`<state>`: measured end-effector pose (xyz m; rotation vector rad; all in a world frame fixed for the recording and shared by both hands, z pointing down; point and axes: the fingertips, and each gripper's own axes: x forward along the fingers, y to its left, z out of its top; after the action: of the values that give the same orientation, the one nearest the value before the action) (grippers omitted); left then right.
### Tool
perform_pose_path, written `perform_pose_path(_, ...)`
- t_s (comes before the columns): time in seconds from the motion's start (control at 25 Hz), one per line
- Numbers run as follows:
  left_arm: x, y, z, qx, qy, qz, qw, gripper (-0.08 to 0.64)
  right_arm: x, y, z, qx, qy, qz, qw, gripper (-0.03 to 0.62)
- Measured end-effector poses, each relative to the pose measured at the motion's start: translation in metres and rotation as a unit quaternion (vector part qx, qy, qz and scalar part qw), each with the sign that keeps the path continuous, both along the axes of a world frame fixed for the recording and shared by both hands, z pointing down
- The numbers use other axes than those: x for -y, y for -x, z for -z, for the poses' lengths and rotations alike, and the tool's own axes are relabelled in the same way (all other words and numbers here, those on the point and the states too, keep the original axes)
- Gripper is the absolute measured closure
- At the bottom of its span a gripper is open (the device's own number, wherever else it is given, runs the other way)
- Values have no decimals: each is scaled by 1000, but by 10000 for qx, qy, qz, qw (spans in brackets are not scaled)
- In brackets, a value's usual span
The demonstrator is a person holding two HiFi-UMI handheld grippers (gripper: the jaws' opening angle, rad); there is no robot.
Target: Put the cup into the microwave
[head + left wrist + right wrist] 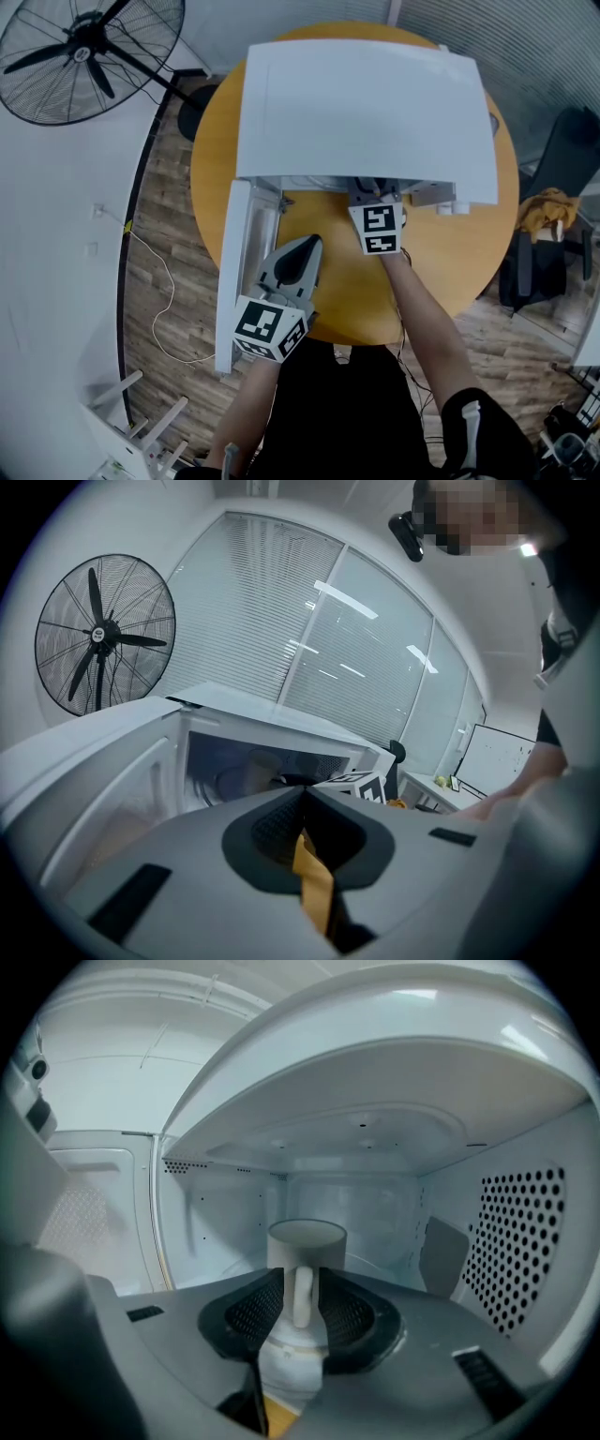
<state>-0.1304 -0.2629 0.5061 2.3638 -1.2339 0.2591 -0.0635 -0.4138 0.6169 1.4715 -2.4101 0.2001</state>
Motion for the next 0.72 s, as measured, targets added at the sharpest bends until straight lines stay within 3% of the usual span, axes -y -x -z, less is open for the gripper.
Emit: perform_pose_path(0.72,-39,-22,19,74,-231,302,9992,565,-51,-19,17,15,-5,397,9992,477)
